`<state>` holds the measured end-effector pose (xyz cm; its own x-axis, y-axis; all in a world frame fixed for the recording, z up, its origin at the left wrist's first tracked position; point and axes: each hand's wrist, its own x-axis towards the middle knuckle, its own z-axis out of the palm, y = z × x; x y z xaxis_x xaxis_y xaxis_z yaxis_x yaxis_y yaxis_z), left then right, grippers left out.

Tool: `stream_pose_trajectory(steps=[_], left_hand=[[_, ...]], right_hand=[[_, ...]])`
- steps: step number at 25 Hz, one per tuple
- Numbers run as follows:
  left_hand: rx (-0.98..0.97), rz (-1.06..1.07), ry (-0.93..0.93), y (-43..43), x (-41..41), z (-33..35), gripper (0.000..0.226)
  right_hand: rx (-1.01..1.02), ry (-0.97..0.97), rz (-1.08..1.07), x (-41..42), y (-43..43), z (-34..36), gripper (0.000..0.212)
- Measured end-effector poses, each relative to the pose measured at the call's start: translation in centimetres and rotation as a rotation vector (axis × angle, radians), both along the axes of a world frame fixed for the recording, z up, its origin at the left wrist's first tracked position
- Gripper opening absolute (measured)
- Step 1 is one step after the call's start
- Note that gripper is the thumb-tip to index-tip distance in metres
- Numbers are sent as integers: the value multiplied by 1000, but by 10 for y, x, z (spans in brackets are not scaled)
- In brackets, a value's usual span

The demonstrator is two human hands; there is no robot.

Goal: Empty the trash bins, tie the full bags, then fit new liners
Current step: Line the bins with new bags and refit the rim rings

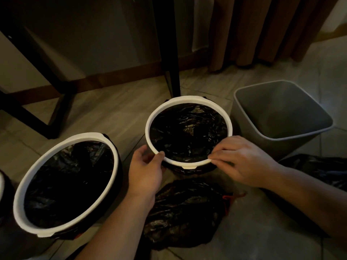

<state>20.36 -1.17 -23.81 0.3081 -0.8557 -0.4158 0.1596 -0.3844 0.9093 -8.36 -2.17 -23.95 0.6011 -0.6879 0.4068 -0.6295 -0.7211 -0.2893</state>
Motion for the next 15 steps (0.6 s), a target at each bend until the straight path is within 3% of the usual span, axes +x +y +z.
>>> stream_pose_trajectory(steps=[7,13,15], left_hand=[[19,-27,-5,-2,-2,-11,18],[134,-3,66,-7,-11,-2,25],[135,2,46,-8,-13,0,27]], right_hand=[[136,-291,-91,14,9,-31,13],[181,-172,-161,22,1,-6,20],[301,-96,-187,32,-16,14,22]])
